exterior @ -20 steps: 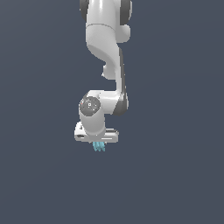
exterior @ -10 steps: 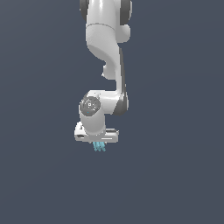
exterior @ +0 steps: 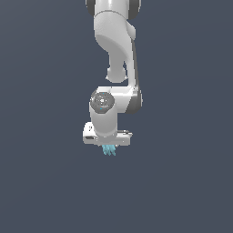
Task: Pick up the object and move it to a goal position.
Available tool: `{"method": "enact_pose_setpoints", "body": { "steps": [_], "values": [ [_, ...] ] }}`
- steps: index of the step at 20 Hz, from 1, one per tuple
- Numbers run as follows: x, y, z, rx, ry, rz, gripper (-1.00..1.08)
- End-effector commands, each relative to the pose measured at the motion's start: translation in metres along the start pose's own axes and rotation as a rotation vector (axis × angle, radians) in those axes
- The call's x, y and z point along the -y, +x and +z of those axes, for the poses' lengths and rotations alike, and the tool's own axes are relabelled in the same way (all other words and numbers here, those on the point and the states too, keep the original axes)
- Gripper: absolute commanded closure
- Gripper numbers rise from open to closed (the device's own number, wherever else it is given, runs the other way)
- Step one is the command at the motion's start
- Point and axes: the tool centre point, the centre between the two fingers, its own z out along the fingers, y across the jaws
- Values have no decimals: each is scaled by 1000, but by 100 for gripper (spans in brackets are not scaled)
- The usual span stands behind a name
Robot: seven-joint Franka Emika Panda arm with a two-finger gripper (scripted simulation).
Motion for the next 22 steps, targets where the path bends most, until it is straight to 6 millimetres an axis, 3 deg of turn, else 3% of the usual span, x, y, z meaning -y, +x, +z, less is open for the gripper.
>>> {"method": "enact_pose_setpoints", "body": {
  "steps": [1, 14, 22],
  "values": [
    [16, 2, -20, -2, 0, -1, 108],
    [110, 14, -138, -2, 0, -1, 108],
    [140, 21, -175, -2, 0, -1, 108]
  ]
}}
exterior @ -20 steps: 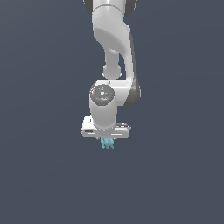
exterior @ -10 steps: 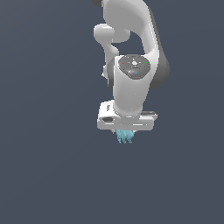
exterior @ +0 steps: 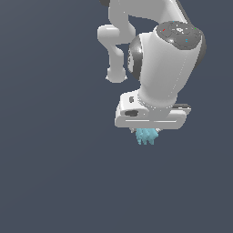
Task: Pick up the object and move it to a goal position.
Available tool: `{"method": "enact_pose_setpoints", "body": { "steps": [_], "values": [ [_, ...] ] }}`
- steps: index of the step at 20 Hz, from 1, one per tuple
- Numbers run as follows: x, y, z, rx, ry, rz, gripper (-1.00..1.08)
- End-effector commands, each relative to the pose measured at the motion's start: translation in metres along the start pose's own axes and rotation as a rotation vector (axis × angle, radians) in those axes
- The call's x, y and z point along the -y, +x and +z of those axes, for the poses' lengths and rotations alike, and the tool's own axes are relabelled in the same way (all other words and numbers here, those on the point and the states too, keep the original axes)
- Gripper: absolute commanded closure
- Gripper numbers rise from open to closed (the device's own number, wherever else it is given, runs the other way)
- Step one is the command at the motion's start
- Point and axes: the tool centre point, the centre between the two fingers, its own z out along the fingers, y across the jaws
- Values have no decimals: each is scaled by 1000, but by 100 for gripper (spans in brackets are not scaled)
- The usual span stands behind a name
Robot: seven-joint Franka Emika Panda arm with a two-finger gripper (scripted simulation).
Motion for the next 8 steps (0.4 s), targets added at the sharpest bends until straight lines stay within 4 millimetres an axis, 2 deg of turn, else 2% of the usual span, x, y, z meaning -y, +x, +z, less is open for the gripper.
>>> {"method": "enact_pose_setpoints", "body": {
  "steps": [1, 8],
  "values": [
    [5, 1, -7, 1, 0, 1, 108],
    [8, 3, -10, 1, 0, 1, 108]
  ]
}}
